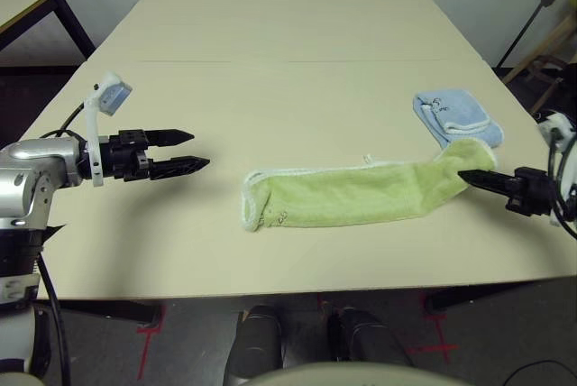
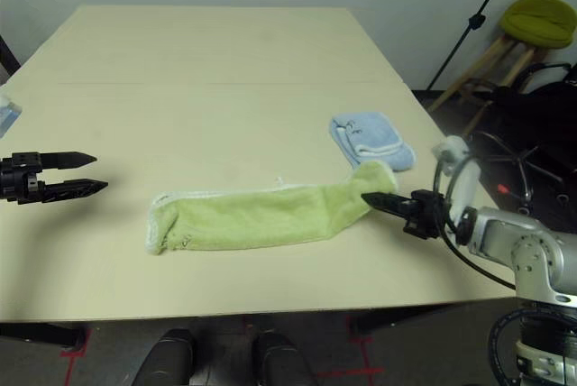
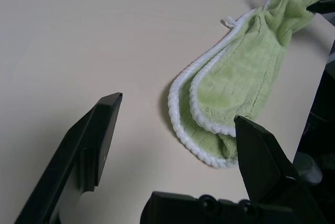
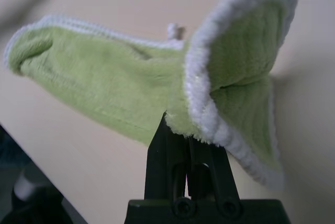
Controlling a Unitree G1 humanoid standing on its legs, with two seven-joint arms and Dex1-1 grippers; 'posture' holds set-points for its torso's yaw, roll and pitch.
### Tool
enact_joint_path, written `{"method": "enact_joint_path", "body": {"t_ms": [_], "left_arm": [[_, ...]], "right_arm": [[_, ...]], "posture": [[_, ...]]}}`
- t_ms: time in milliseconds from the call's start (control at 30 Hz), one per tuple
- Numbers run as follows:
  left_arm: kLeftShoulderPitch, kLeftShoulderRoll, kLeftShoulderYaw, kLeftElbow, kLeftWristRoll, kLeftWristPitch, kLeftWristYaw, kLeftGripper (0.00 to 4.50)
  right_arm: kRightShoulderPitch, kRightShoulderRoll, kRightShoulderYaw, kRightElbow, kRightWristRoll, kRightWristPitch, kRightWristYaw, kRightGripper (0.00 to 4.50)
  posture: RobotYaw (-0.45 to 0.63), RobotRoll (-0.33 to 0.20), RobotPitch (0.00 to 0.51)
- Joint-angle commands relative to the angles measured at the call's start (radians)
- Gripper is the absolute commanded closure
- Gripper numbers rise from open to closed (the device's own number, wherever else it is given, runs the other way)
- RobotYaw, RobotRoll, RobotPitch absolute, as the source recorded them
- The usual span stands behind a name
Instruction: Fold the towel and set it aside.
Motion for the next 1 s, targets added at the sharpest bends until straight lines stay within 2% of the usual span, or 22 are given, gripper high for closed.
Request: {"method": "enact_joint_path", "body": {"t_ms": [33,333,600,933,1000], "left_arm": [[0.02,0.012,0.019,-0.015,-0.009,0.009,0.007,0.0],[0.035,0.013,0.026,-0.032,-0.022,0.02,0.021,0.0],[0.036,0.017,0.023,-0.042,-0.03,0.03,0.026,0.0],[0.044,0.014,0.023,-0.058,-0.04,0.039,0.04,0.0],[0.043,0.014,0.021,-0.055,-0.039,0.037,0.042,0.0]], "right_arm": [[-0.025,-0.01,0.07,-0.064,-0.002,0.004,0.034,4.47],[-0.127,0.094,0.23,-0.12,-0.017,0.014,0.01,4.47],[-0.11,0.141,0.333,-0.086,-0.096,-0.026,-0.003,4.47],[-0.096,0.157,0.357,-0.071,-0.146,-0.053,-0.002,4.47],[-0.098,0.165,0.36,-0.081,-0.151,-0.052,-0.003,4.05]], "posture": [[0.14,0.0,0.129],[0.15,0.0,0.131],[0.16,0.0,0.131],[0.16,0.0,0.13],[0.16,0.0,0.129]]}}
